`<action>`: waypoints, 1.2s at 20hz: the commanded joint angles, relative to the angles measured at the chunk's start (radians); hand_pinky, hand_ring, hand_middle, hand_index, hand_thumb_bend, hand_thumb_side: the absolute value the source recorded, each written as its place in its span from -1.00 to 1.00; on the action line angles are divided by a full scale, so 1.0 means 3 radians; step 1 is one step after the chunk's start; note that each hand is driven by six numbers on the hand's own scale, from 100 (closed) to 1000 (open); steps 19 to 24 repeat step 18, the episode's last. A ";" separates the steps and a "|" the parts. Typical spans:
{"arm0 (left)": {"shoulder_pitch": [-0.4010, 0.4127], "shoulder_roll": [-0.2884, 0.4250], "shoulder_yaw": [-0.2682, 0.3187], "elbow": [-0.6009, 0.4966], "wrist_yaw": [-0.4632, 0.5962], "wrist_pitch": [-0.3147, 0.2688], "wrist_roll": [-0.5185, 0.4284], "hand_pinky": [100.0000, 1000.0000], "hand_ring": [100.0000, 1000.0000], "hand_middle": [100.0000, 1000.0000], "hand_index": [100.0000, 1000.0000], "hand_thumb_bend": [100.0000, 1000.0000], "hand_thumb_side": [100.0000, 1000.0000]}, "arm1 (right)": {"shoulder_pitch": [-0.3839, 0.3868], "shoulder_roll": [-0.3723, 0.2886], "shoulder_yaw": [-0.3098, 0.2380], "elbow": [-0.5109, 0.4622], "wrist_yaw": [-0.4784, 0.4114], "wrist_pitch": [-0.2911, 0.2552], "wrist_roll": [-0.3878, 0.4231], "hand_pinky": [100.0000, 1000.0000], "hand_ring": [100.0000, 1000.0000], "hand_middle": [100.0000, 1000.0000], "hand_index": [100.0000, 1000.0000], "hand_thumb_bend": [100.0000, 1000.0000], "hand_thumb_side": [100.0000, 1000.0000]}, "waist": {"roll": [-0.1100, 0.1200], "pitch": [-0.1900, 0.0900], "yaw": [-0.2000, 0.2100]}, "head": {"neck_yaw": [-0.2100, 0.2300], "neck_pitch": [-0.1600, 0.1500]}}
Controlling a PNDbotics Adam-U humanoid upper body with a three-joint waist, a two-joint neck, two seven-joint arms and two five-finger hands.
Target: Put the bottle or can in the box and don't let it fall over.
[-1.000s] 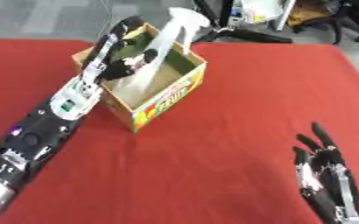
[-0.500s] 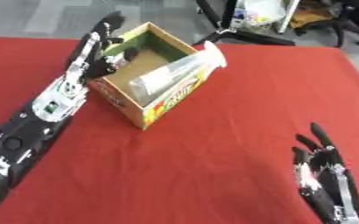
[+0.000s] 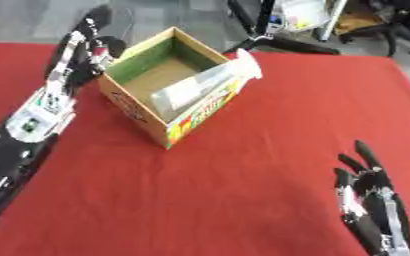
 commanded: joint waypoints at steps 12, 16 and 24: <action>0.1692 0.0410 0.0534 -0.2280 0.0361 0.0612 0.0628 0.50 0.81 0.79 0.63 0.18 0.27 | 0.0074 -0.0221 -0.0123 0.0001 0.0098 -0.0019 -0.0108 0.57 0.75 1.00 0.90 -1.00 -0.18 | 0.0150 -0.0269 0.0276 | -0.0173 0.0269; 0.1913 0.0172 0.0558 -0.2317 0.0144 0.0695 0.0785 0.48 0.81 0.79 0.62 0.18 0.27 | 0.0095 -0.0256 -0.0118 0.0018 0.0113 -0.0022 -0.0105 0.57 0.75 1.00 0.90 -1.00 -0.18 | 0.0177 -0.0335 0.0357 | -0.0189 0.0355; 0.1981 0.0071 0.0566 -0.2311 0.0038 0.0686 0.0809 0.48 0.81 0.79 0.62 0.17 0.26 | 0.0100 -0.0266 -0.0114 0.0020 0.0115 -0.0022 -0.0102 0.57 0.75 1.00 0.90 -1.00 -0.18 | 0.0182 -0.0352 0.0382 | -0.0192 0.0388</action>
